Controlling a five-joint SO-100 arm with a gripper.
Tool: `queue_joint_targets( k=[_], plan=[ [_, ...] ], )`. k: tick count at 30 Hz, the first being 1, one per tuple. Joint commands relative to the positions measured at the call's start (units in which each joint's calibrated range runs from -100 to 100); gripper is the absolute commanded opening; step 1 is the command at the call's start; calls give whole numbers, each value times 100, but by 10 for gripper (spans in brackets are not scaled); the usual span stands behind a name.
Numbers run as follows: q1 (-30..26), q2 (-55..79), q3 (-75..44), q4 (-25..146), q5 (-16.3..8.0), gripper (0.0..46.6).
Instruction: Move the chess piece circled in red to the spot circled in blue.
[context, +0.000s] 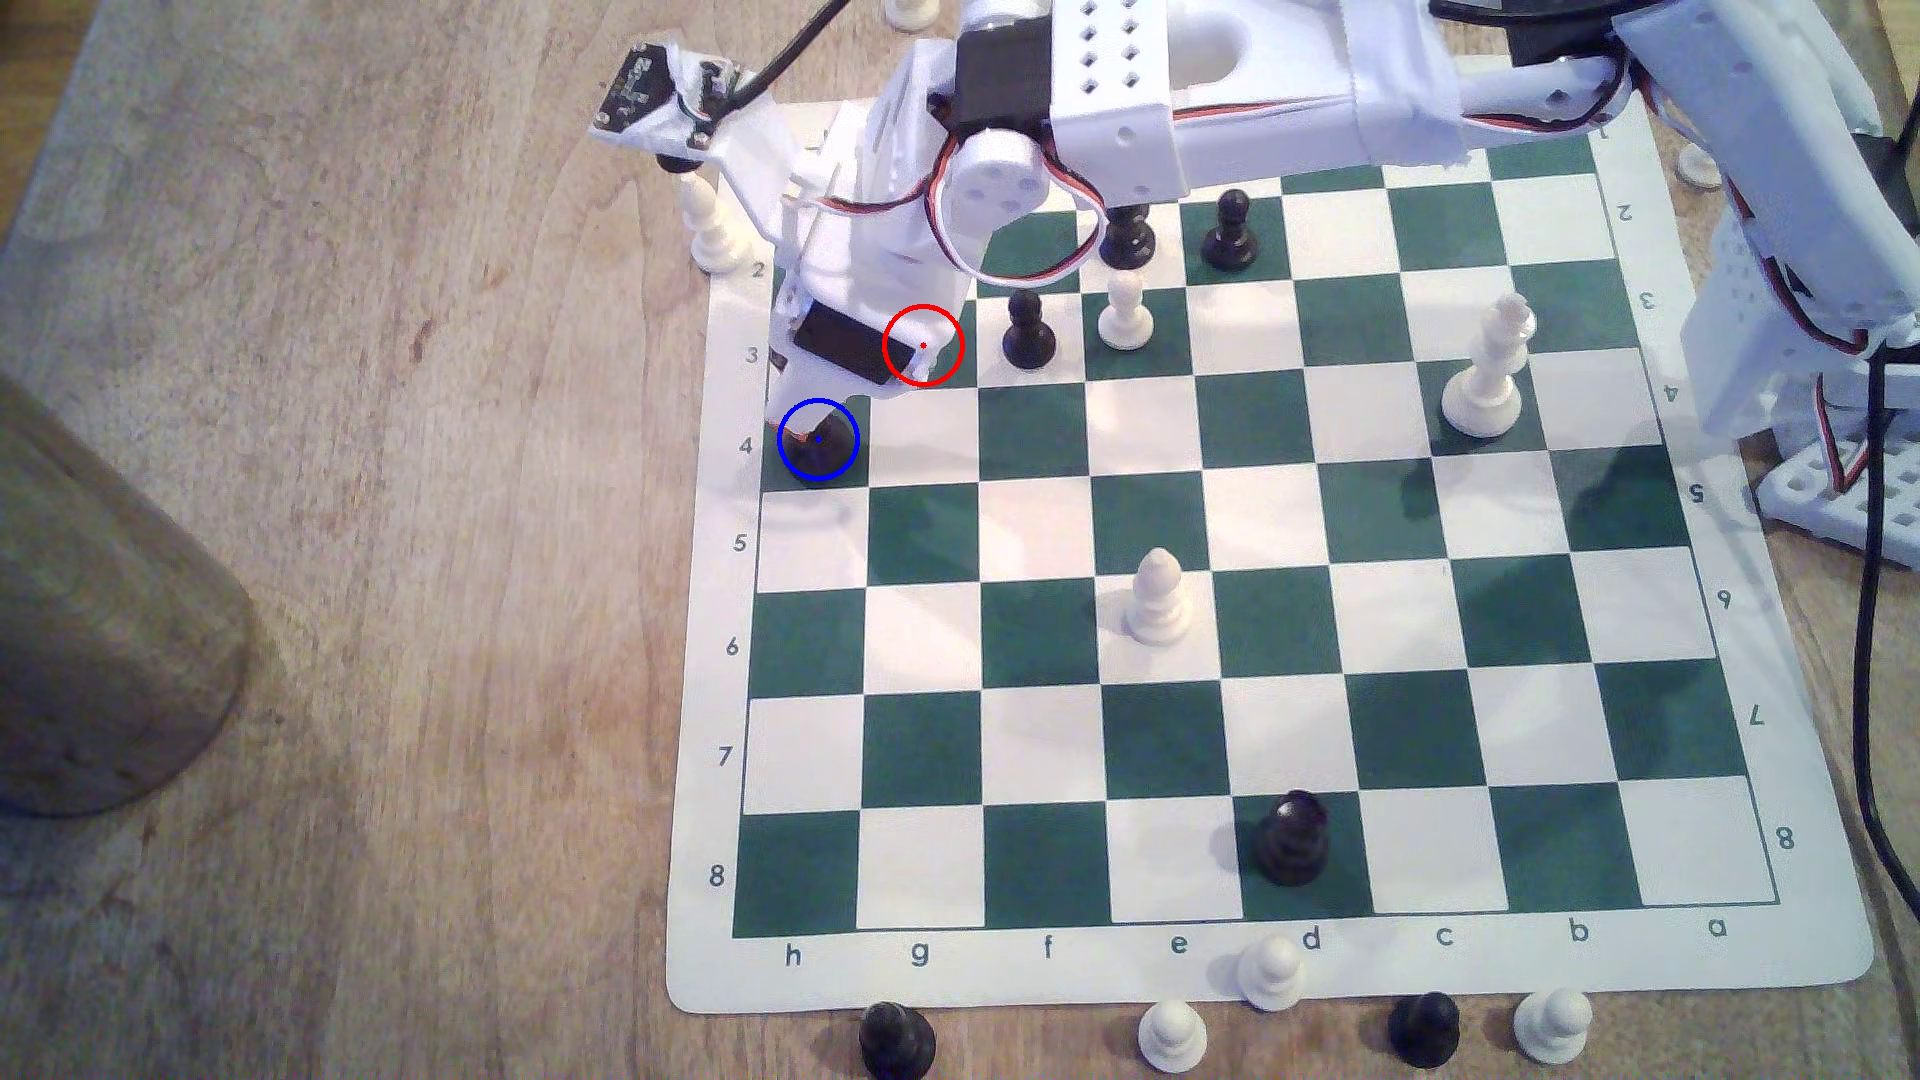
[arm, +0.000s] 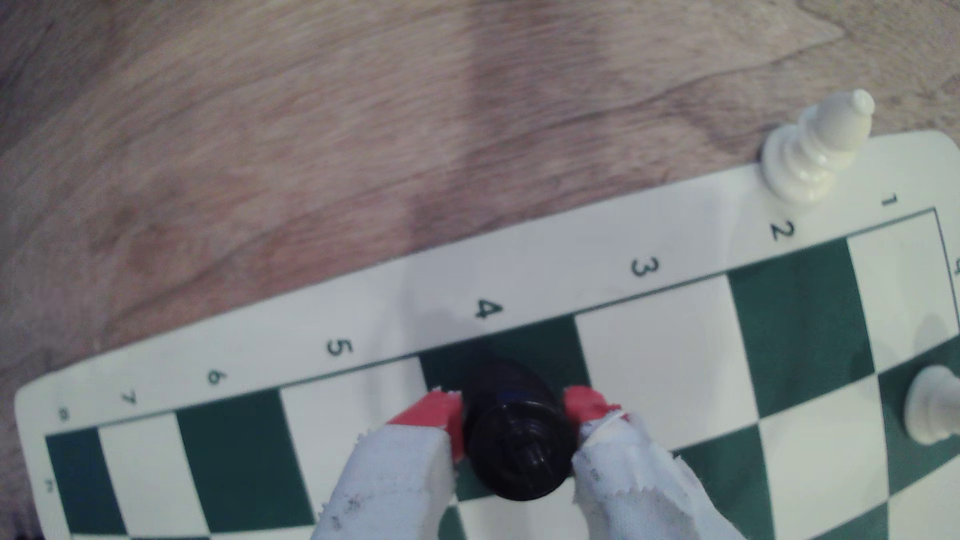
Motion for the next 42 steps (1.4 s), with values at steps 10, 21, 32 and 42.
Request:
queue_joint_targets(
  k=[10, 21, 32, 42],
  plan=[
    [35, -430, -229, -27, -117, 177],
    [50, -659, -30, -35, -93, 150],
    [-4, -685, -30, -18, -63, 39],
    [-59, -922, -139, -18, -49, 18]
  ],
)
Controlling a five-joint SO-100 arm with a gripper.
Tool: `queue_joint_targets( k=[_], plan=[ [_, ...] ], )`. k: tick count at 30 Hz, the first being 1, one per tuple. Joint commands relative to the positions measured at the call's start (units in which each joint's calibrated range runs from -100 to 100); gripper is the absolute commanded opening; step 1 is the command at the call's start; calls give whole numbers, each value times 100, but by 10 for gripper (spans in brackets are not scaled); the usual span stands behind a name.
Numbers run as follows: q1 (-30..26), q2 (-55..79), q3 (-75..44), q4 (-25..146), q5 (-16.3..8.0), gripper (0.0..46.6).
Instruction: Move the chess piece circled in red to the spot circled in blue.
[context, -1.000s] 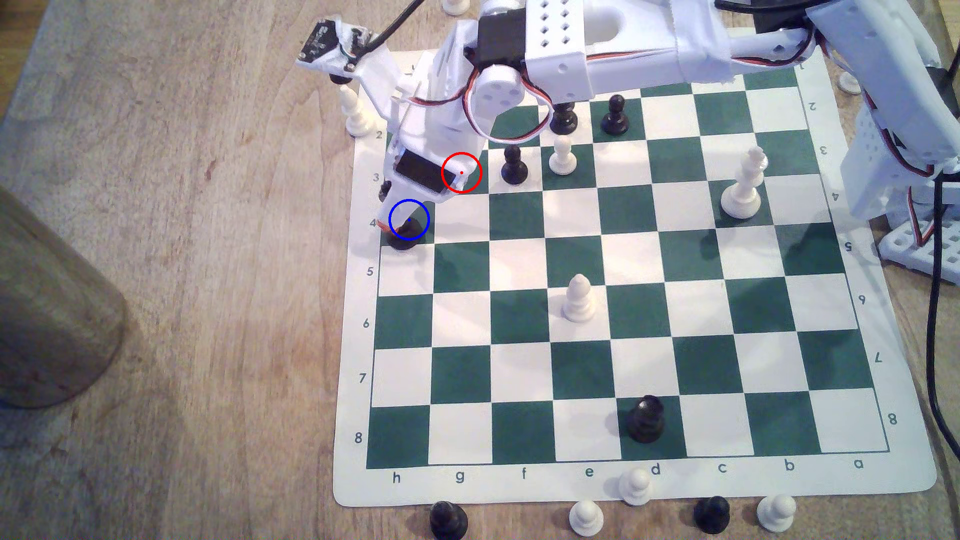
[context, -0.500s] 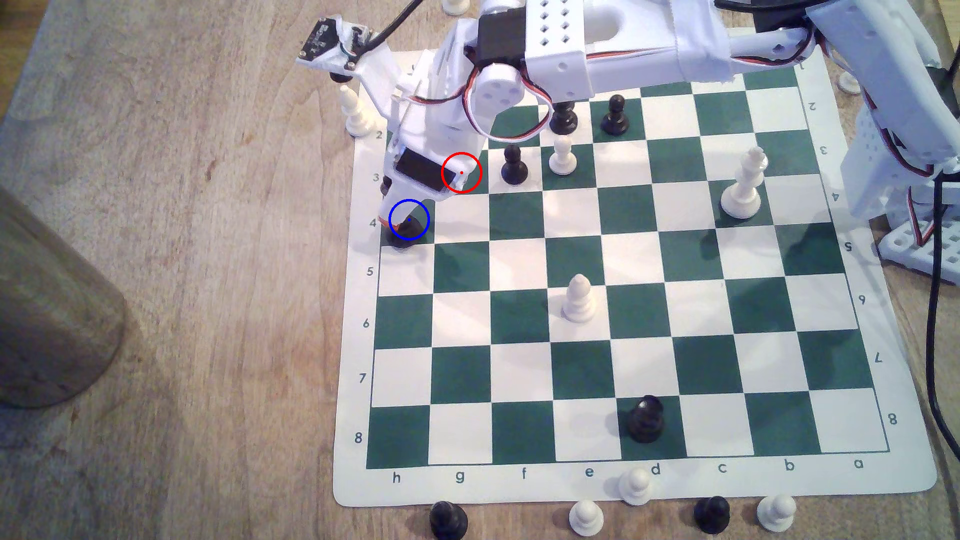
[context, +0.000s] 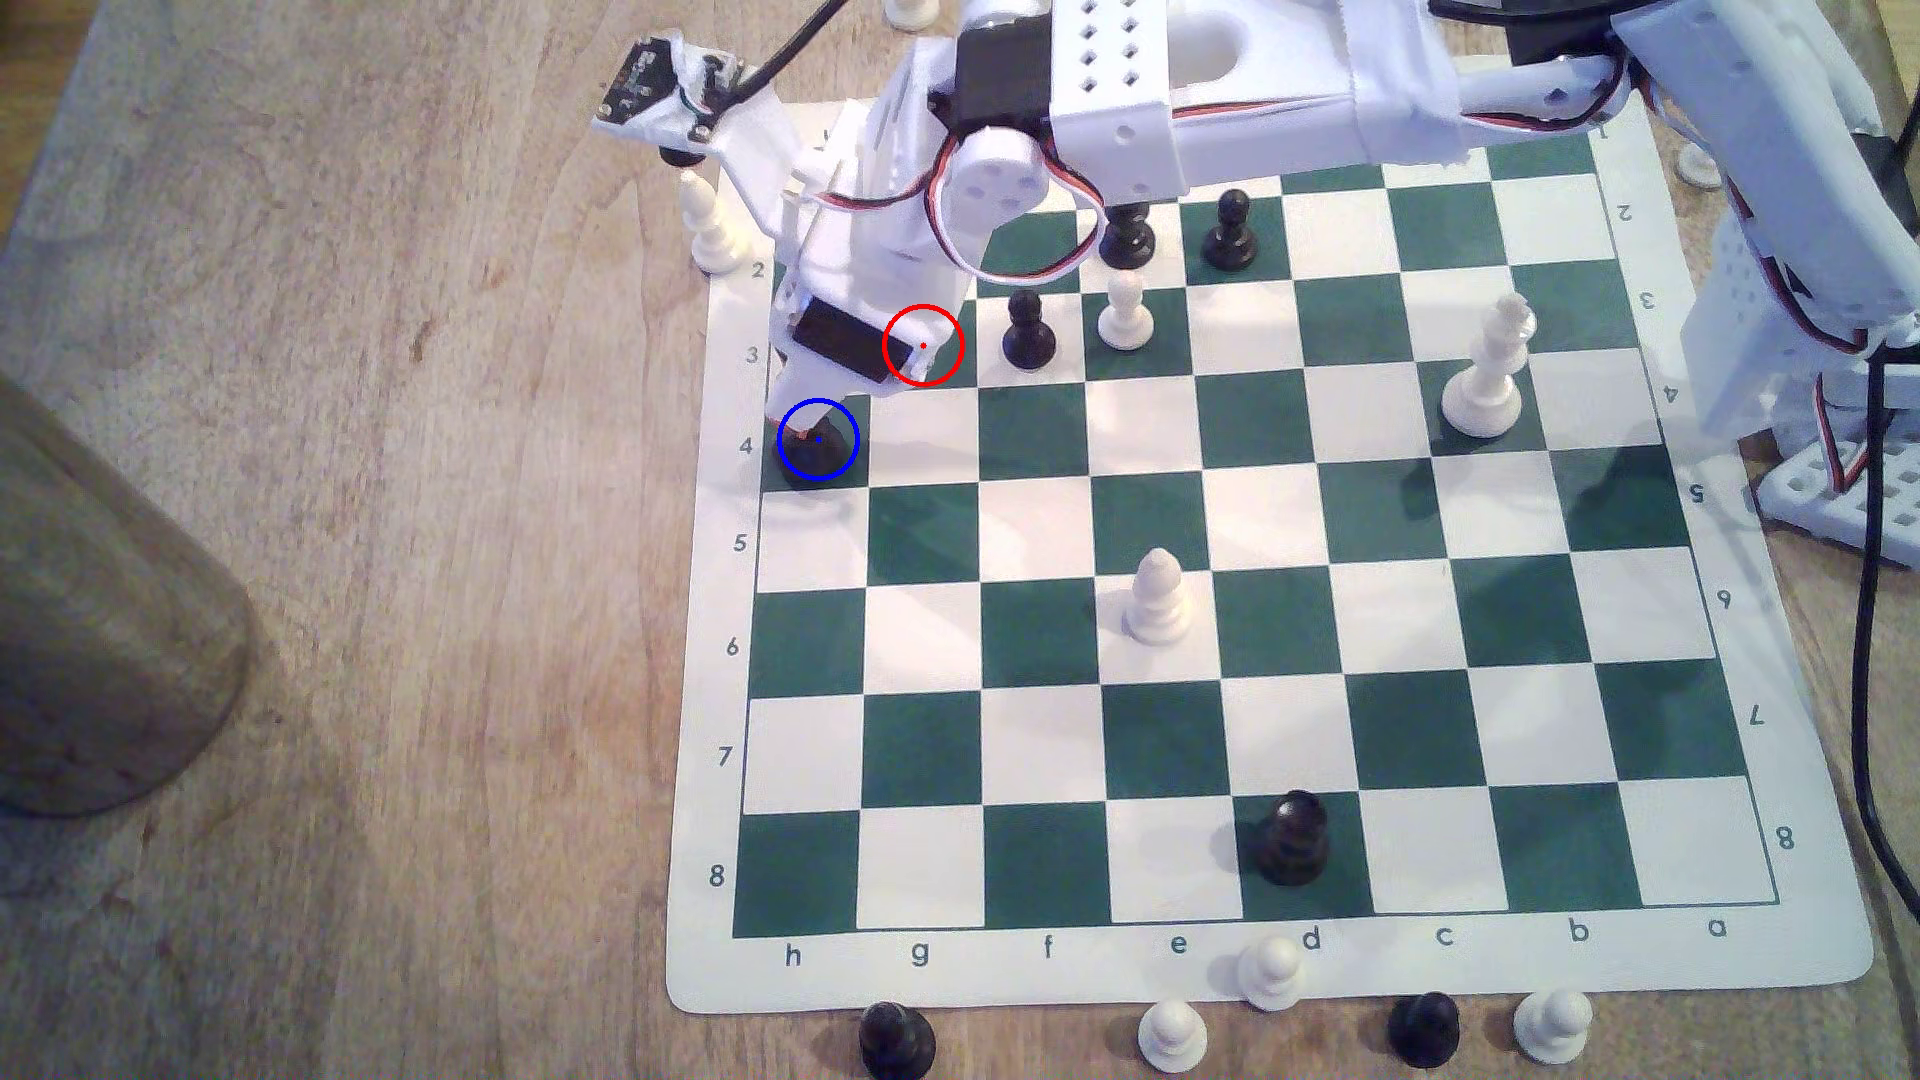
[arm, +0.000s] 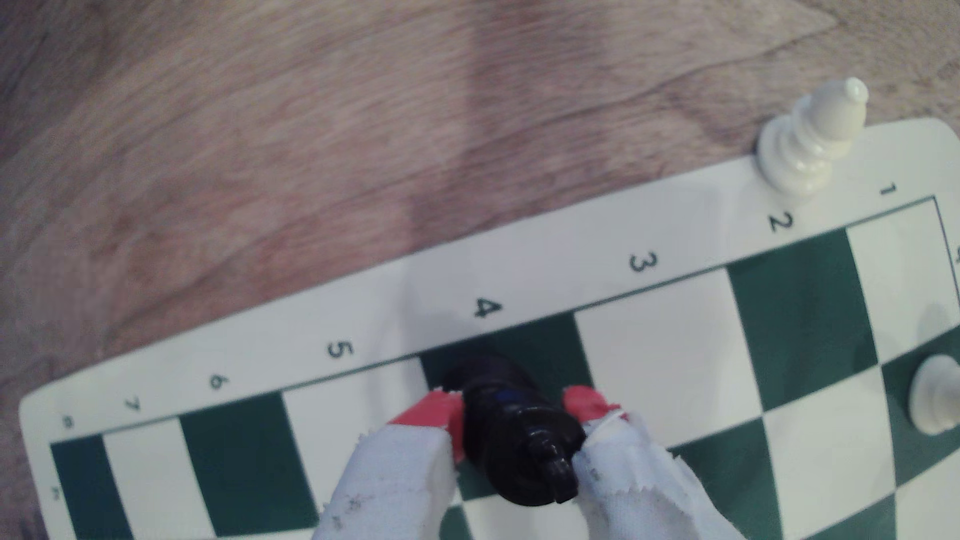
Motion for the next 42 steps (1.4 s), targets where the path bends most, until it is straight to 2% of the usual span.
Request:
queue_joint_targets(
  k=[1, 24, 28, 37, 40, 42],
  plan=[
    [-52, -982, -139, -2, 39, 18],
    [19, -676, -175, 170, 615, 46],
    [11, -557, -238, 162, 654, 66],
    [11, -243, -483, 113, 698, 73],
    [19, -141, -592, 55, 674, 100],
    [19, -133, -601, -10, 606, 152]
  ],
)
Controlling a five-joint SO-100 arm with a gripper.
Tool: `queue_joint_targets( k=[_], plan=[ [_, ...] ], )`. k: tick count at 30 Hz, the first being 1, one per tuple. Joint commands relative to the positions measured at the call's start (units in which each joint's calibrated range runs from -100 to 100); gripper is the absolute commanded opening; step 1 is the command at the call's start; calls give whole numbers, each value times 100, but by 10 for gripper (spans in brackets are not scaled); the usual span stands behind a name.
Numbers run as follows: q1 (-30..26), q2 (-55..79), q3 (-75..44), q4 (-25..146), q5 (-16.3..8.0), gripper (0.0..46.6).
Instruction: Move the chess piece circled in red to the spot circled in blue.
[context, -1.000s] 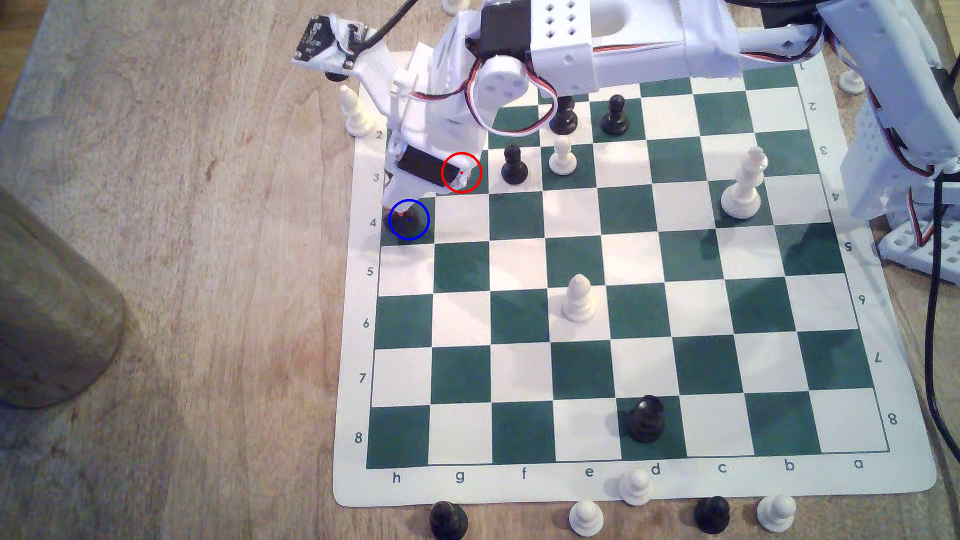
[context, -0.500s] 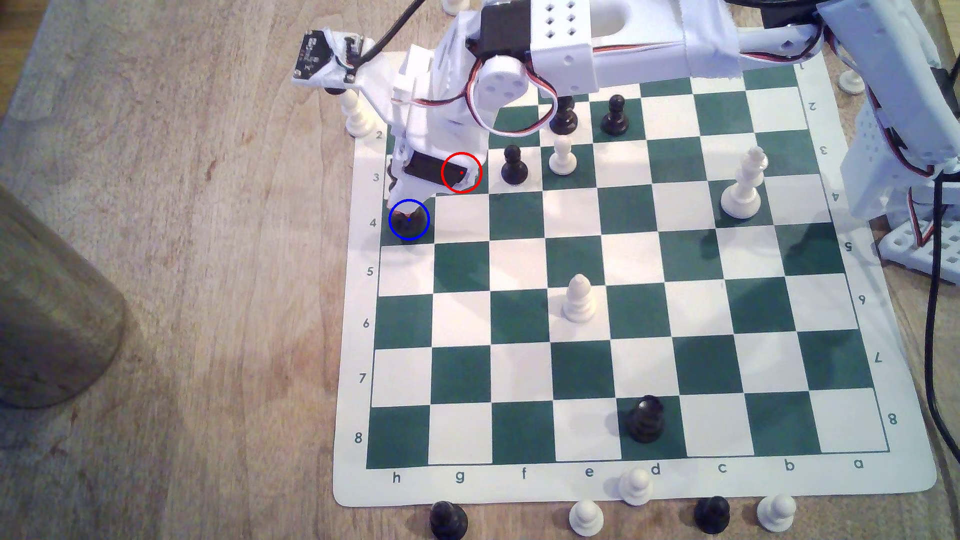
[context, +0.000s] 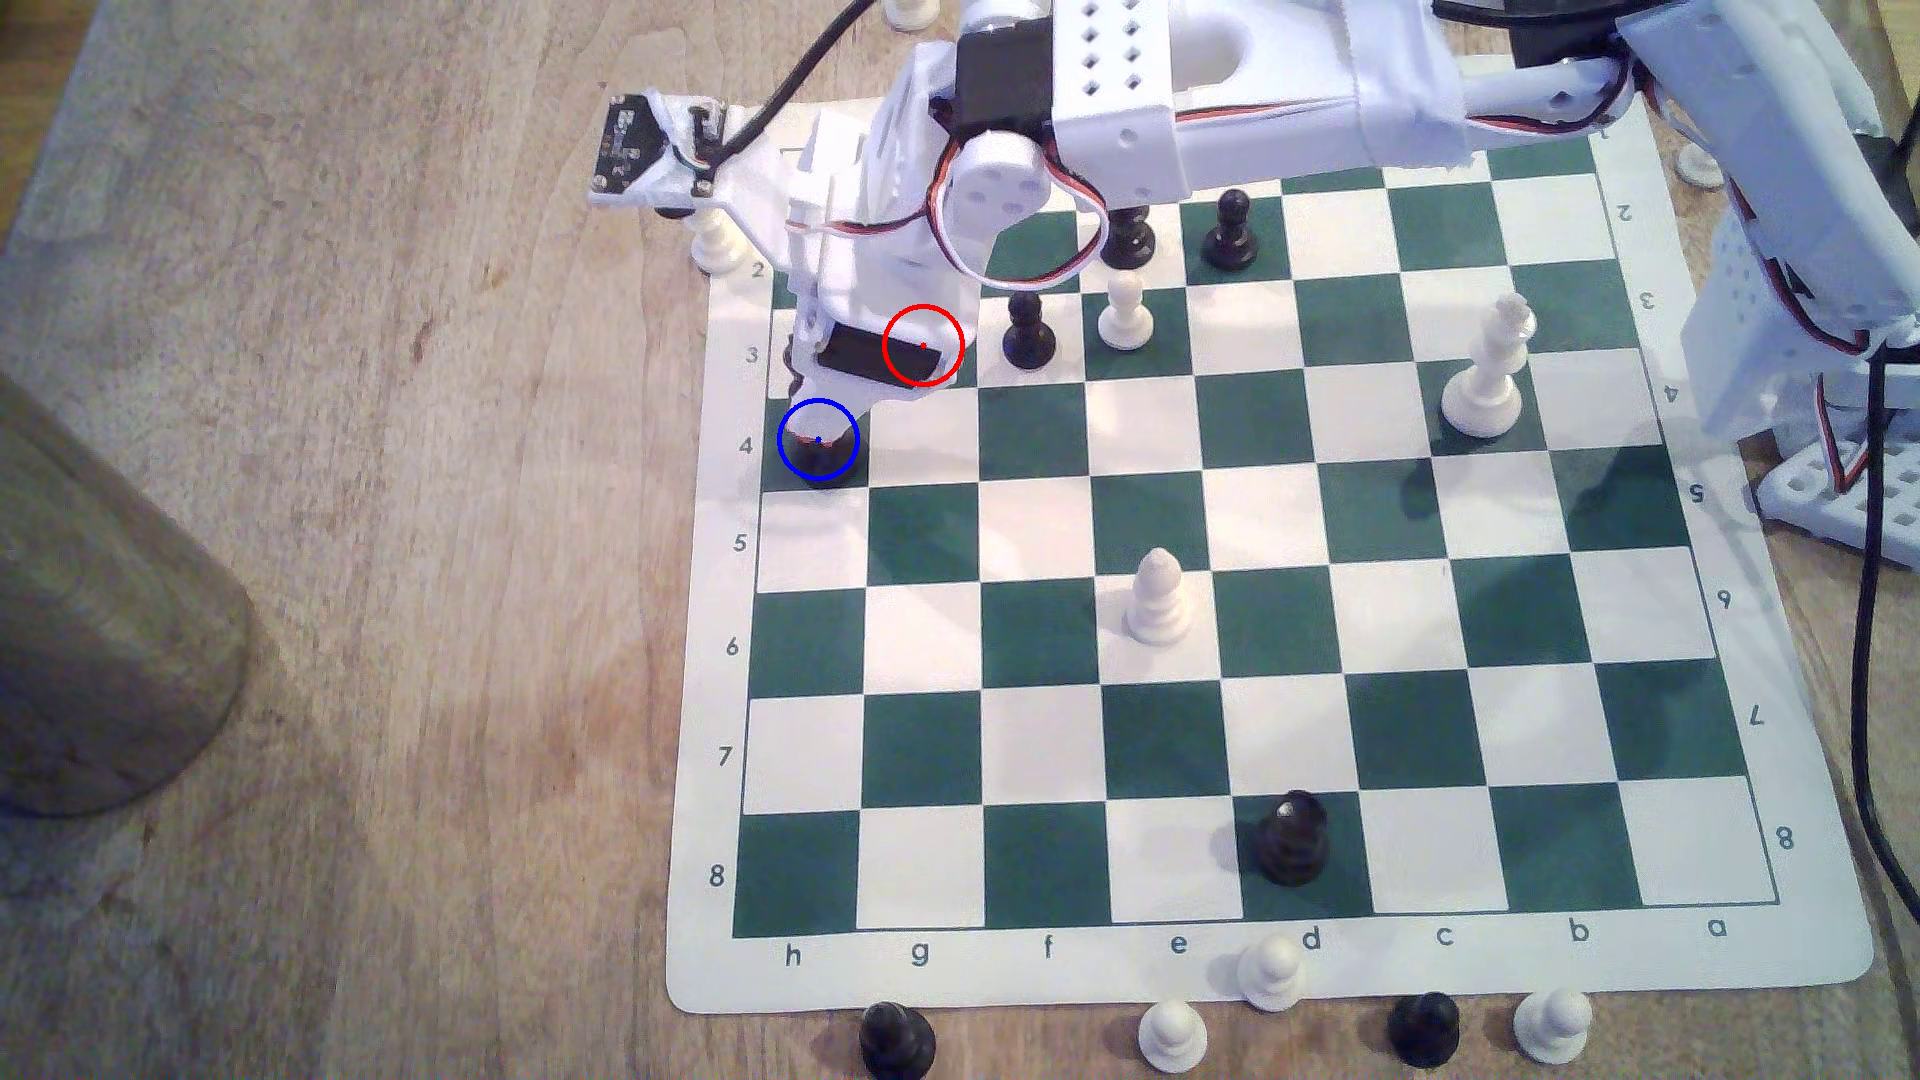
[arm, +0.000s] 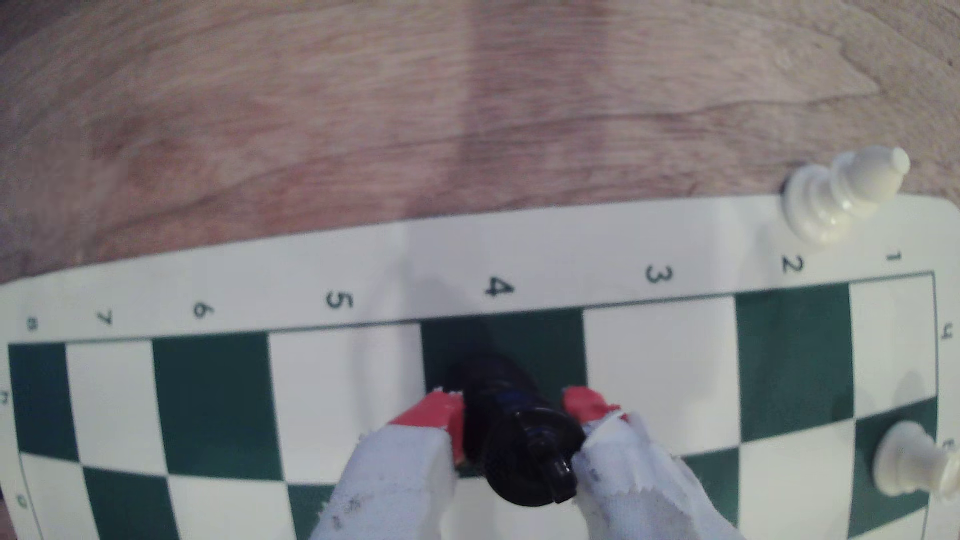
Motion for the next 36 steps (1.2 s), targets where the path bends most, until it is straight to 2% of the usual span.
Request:
queue_joint_targets(
  k=[1, 4, 12, 18, 20, 23, 24, 29, 32, 33, 36],
  plan=[
    [41, -158, -547, -178, -112, 166],
    [49, -226, -556, -186, -161, 184],
    [17, -498, -474, 231, -254, 193],
    [-163, -1457, 224, 698, -396, 198],
    [-233, -2144, 922, 780, -459, 185],
    [-280, -3070, 2001, 764, -459, 119],
    [-296, -3783, 2898, 641, -469, 122],
    [-413, -5973, 5165, 551, -493, 116],
    [-530, -7136, 6216, 559, -523, 69],
    [-585, -7688, 6688, 625, -527, 30],
    [-601, -8672, 7404, 780, -527, 3]
  ],
)
